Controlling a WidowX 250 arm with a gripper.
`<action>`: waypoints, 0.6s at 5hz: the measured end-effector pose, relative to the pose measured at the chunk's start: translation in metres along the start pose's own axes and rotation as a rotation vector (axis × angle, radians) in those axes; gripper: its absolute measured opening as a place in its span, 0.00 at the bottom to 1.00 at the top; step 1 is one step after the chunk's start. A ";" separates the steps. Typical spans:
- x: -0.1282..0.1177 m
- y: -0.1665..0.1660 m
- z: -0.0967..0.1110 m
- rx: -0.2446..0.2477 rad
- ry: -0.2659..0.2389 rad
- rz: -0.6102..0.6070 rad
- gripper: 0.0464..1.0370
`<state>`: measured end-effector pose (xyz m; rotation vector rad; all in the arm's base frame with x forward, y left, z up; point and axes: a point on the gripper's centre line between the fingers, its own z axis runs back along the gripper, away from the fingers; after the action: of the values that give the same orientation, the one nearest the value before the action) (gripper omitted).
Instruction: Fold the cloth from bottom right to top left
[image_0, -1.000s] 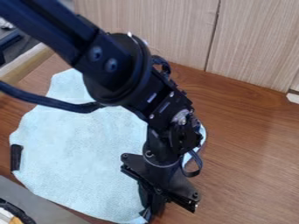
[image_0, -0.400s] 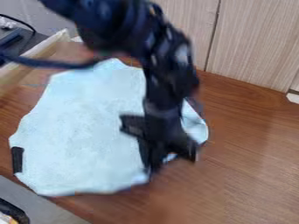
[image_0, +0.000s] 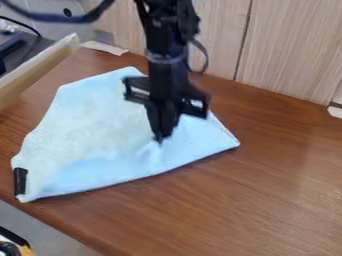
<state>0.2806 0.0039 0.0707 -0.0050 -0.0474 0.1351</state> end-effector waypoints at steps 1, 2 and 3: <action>0.025 0.032 -0.010 0.003 0.050 0.067 0.03; 0.044 0.052 -0.028 0.016 0.089 0.101 0.03; 0.053 0.073 -0.044 0.027 0.117 0.134 0.03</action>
<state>0.3250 0.0834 0.0283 0.0111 0.0723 0.2694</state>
